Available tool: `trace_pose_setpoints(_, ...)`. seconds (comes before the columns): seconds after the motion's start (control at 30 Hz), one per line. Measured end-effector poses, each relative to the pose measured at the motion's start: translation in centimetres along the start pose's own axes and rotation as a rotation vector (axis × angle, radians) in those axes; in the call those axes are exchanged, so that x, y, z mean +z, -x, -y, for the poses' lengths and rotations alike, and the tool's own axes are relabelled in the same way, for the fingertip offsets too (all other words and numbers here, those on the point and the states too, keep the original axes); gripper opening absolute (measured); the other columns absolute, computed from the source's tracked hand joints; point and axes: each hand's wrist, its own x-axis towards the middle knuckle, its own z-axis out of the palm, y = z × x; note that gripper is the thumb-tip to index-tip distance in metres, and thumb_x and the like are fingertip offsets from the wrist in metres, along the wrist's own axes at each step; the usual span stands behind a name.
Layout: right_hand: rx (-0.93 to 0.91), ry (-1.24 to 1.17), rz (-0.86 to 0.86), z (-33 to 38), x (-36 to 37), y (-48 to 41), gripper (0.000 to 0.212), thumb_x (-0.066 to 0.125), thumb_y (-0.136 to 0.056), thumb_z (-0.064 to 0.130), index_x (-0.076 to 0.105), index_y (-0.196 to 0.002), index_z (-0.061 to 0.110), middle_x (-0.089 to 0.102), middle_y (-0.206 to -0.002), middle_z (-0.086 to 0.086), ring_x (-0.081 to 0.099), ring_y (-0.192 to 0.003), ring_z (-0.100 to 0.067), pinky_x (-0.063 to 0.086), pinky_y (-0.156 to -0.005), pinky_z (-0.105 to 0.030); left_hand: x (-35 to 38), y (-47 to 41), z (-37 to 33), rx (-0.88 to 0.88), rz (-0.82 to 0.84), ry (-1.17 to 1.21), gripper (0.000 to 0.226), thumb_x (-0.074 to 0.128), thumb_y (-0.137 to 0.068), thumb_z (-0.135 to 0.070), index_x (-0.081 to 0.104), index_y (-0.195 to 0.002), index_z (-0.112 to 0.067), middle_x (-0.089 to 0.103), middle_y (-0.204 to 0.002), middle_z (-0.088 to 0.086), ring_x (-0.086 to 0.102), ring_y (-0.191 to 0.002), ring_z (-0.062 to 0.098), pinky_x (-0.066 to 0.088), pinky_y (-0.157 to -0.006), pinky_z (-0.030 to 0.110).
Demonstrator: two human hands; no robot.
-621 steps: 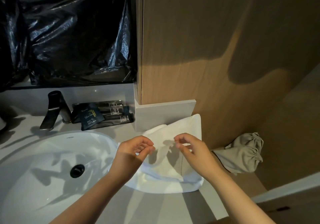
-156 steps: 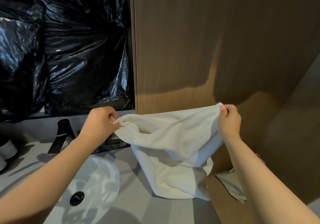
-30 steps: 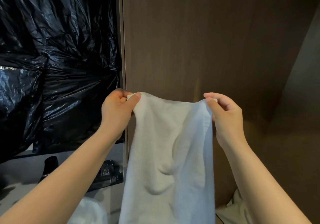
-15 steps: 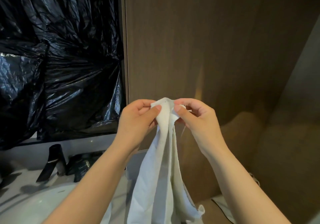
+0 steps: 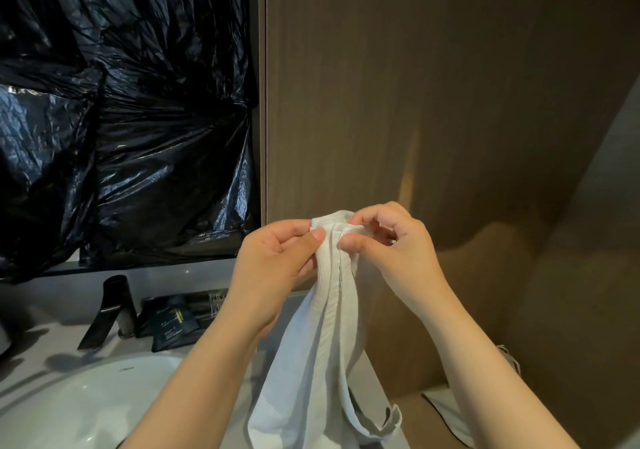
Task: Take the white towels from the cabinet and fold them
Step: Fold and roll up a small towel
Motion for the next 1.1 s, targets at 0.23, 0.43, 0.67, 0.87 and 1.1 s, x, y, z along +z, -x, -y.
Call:
trace_pose_setpoints(0.23, -0.047, 0.133, 0.050, 0.0, -0.4, 0.1, 0.015, 0.077, -0.080, 0.033, 0.065, -0.074, 0.026, 0.064, -0.074, 0.014, 0.058, -0.069, -0.007, 0.042, -0.055, -0.009, -0.7, -0.3, -0.2, -0.003, -0.027, -0.104, 0.014, 0.063, -0.090, -0.016, 0.076, -0.095, -0.019, 0.075, -0.090, 0.012, 0.067, -0.093, 0.040, 0.056, -0.087, 0.044)
trace_pose_setpoints(0.43, -0.127, 0.172, 0.095, 0.7, -0.7, 0.1, 0.012, 0.068, -0.089, 0.030, 0.064, -0.078, 0.031, 0.064, -0.079, 0.017, 0.062, -0.080, -0.011, 0.049, -0.062, -0.012, -0.8, -0.6, -0.7, 0.027, 0.012, -0.204, 0.013, 0.064, -0.090, -0.018, 0.076, -0.094, -0.021, 0.075, -0.086, 0.011, 0.070, -0.082, 0.029, 0.057, -0.077, 0.040)
trace_pose_setpoints(0.67, -0.151, 0.207, 0.040, 1.0, 0.2, -0.4, 0.012, 0.067, -0.090, 0.032, 0.061, -0.079, 0.032, 0.063, -0.084, 0.020, 0.061, -0.086, -0.007, 0.047, -0.067, -0.010, -1.1, -0.4, -0.9, 0.049, 0.075, -0.185, 0.019, 0.060, -0.093, -0.016, 0.075, -0.102, -0.023, 0.076, -0.093, 0.004, 0.070, -0.092, 0.034, 0.055, -0.088, 0.046)
trace_pose_setpoints(0.87, -0.162, 0.189, 0.040, 0.9, 0.6, -0.4, 0.011, 0.066, -0.090, 0.032, 0.061, -0.081, 0.031, 0.063, -0.085, 0.019, 0.060, -0.086, -0.007, 0.046, -0.066, -0.009, -1.0, -0.4, -1.0, 0.092, 0.048, -0.212, 0.020, 0.059, -0.093, -0.014, 0.075, -0.102, -0.022, 0.076, -0.091, 0.000, 0.072, -0.087, 0.022, 0.059, -0.078, 0.032)
trace_pose_setpoints(1.1, -0.171, 0.178, 0.025, 0.3, 0.6, -0.6, 0.010, 0.067, -0.090, 0.034, 0.063, -0.082, 0.030, 0.063, -0.083, 0.020, 0.060, -0.085, -0.005, 0.045, -0.063, -0.009, -1.0, -0.3, -1.3, 0.113, 0.138, -0.304, 0.023, 0.059, -0.094, -0.017, 0.073, -0.111, -0.026, 0.074, -0.094, 0.010, 0.067, -0.080, 0.029, 0.057, -0.081, 0.041)
